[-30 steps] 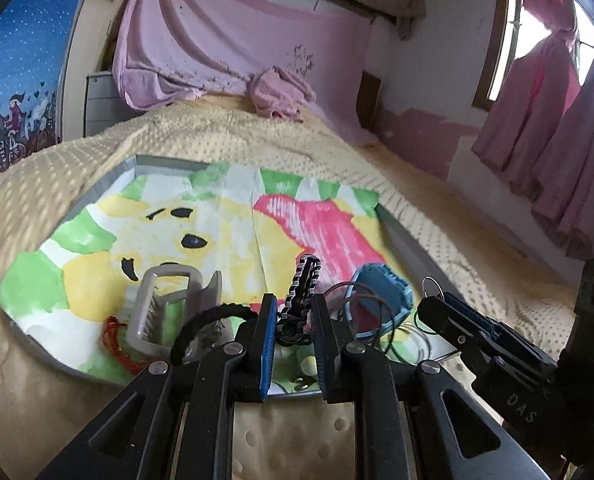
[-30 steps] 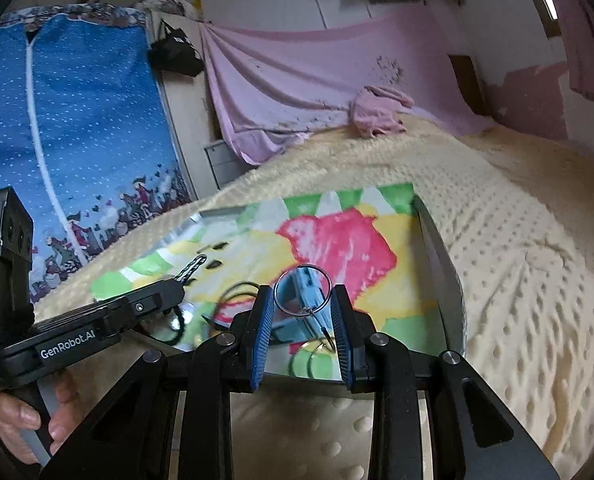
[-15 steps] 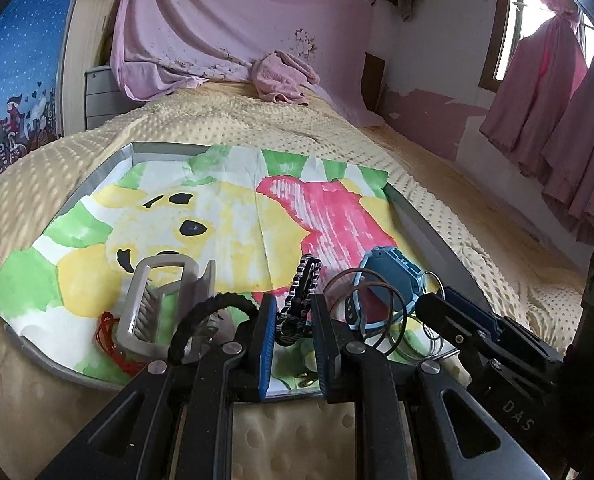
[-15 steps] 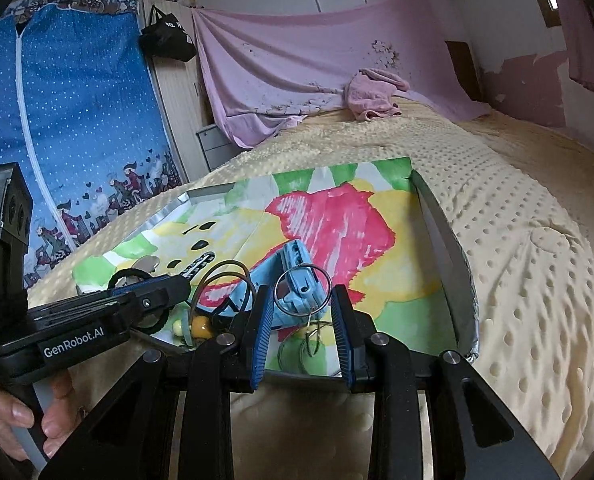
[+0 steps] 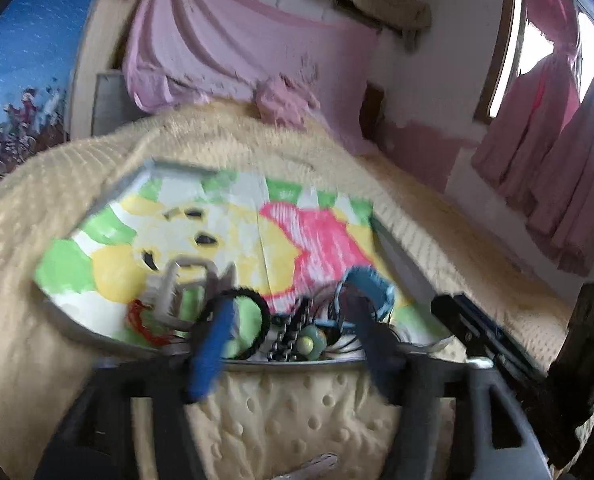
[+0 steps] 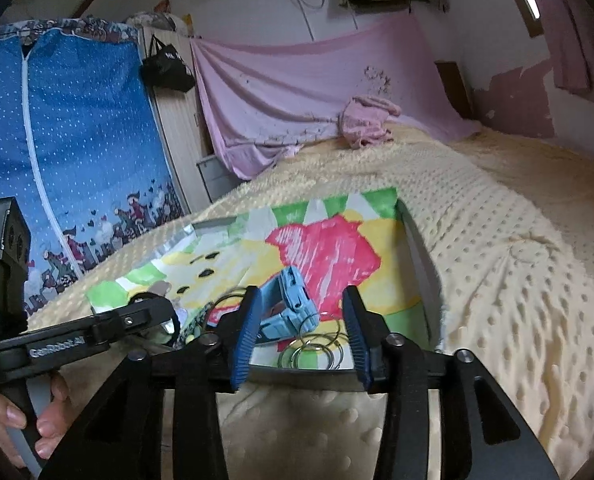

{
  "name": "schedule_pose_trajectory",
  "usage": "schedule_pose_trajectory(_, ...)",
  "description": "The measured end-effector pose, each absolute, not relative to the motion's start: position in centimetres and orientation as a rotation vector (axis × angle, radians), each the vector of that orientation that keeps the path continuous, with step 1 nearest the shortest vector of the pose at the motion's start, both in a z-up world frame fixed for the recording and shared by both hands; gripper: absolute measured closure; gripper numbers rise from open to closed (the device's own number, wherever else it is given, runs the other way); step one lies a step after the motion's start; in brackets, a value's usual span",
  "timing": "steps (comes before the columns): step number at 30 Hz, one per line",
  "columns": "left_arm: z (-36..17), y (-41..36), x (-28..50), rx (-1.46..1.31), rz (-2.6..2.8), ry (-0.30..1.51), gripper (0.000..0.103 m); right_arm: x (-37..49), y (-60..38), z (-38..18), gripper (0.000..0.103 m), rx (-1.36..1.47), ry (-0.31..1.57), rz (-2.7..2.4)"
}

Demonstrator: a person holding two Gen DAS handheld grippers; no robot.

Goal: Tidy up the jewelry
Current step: 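Carry the keychain and silver rings into the tray while both grippers release them, then withdraw both grippers toward the last silver ring and white hair clip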

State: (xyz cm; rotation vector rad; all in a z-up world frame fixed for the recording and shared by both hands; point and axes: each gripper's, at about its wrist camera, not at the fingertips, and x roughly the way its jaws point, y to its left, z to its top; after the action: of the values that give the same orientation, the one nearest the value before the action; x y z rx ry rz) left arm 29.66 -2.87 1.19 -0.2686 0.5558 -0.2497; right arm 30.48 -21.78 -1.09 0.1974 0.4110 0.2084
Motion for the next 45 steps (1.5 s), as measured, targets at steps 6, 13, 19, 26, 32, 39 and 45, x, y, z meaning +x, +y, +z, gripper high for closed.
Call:
schedule_pose_trajectory(6, 3.3, -1.0, 26.5, -0.276, -0.201, 0.452, 0.017, 27.5, -21.6, 1.1, 0.036, 0.166, 0.294, 0.188)
schedule_pose_trajectory(13, 4.5, 2.1, 21.4, -0.285, -0.108, 0.326, 0.000, 23.6, -20.3, 3.8, 0.008, 0.144, 0.186, 0.192)
schedule_pose_trajectory(19, 4.2, 3.8, 17.8, -0.227, -0.053, 0.293, 0.000, 20.3, -17.9, 4.8, 0.003, 0.102, 0.176, 0.225)
schedule_pose_trajectory(26, 2.6, 5.8, 14.7, -0.212, -0.029, 0.314, 0.000, 17.3, -16.0, 4.6, 0.003, 0.065, 0.216, 0.265)
schedule_pose_trajectory(32, 0.7, 6.4, 14.0, -0.215, -0.033, 0.358, 0.000, 16.2, -15.9, 2.9, 0.003, 0.019, 0.294, 0.246)
schedule_pose_trajectory(39, -0.8, 5.9, 14.2, -0.184, -0.040, 0.413, 0.000, 17.0, -16.8, 1.3, 0.003, 0.008, 0.386, 0.238)
schedule_pose_trajectory(45, -1.3, 5.5, 15.0, -0.169, -0.032, 0.459, 0.000, 17.9, -16.0, 0.4, 0.003, -0.008, 0.441, 0.259)
